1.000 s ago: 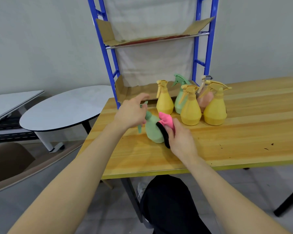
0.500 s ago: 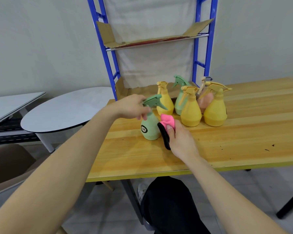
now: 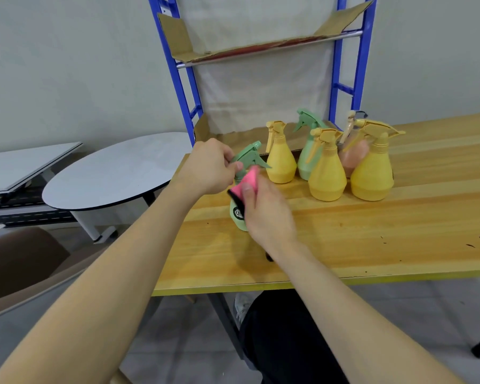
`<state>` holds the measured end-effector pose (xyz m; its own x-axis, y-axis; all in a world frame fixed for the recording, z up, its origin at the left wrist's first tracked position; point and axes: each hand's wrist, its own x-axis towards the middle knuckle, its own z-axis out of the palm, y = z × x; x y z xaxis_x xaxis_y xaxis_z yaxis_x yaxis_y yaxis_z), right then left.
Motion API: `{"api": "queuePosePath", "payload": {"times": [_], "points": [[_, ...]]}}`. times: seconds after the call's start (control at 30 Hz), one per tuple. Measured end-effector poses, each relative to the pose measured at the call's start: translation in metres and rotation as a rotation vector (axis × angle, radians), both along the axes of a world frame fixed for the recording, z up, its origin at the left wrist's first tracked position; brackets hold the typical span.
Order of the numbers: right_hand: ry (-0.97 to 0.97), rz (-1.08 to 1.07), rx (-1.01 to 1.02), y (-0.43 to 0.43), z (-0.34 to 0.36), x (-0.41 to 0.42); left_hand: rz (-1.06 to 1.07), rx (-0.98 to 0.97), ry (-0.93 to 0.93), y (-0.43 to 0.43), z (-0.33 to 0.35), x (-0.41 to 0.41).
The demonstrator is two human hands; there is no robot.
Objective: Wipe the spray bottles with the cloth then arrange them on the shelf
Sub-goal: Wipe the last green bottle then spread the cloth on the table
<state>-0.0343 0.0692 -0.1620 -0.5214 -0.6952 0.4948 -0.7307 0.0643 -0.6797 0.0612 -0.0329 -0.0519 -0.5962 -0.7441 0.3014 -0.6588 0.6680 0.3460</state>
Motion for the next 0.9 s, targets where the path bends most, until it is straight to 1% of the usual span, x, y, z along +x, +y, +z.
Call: {"api": "queuePosePath", "payload": {"times": [0.1, 0.2, 0.3, 0.37, 0.4, 0.43, 0.47, 0.5, 0.57, 0.6, 0.67, 0.77, 0.8, 0.9], "points": [[0.045, 0.067, 0.040, -0.016, -0.018, 0.020, 0.076, 0.001, 0.057, -0.003, -0.004, 0.017], [-0.065, 0.121, 0.104, -0.021, -0.034, 0.010, 0.152, 0.068, 0.192, -0.009, -0.012, 0.042], [-0.117, 0.115, 0.249, -0.019, -0.046, -0.004, 0.220, 0.123, 0.343, -0.013, -0.023, 0.069], [-0.174, 0.063, 0.235, -0.021, -0.040, -0.009, 0.233, 0.194, 0.467, -0.011, -0.032, 0.081], [-0.203, 0.026, 0.188, -0.022, -0.030, -0.009, 0.232, 0.246, 0.531, -0.010, -0.038, 0.085], [-0.192, 0.007, 0.120, -0.023, -0.018, -0.005, 0.227, 0.301, 0.583, -0.007, -0.045, 0.087], [-0.125, 0.032, 0.058, -0.026, -0.008, 0.000, 0.215, 0.345, 0.619, -0.004, -0.051, 0.088], [-0.003, 0.085, 0.031, -0.027, -0.001, 0.007, 0.194, 0.376, 0.646, -0.001, -0.058, 0.087], [0.280, 0.144, 0.070, -0.027, -0.003, 0.017, 0.160, 0.406, 0.678, 0.004, -0.068, 0.084], [0.365, 0.130, 0.087, -0.026, -0.007, 0.018, 0.153, 0.414, 0.690, 0.005, -0.072, 0.083], [0.391, 0.109, 0.075, -0.023, -0.013, 0.013, 0.139, 0.421, 0.712, 0.008, -0.076, 0.082], [0.275, 0.106, 0.109, -0.021, -0.012, 0.002, 0.128, 0.403, 0.717, 0.011, -0.077, 0.079], [0.190, 0.107, 0.130, -0.021, -0.012, -0.002, 0.124, 0.398, 0.715, 0.012, -0.077, 0.079], [-0.187, 0.134, 0.239, -0.015, -0.005, -0.022, 0.095, 0.389, 0.713, 0.014, -0.080, 0.083]]}}
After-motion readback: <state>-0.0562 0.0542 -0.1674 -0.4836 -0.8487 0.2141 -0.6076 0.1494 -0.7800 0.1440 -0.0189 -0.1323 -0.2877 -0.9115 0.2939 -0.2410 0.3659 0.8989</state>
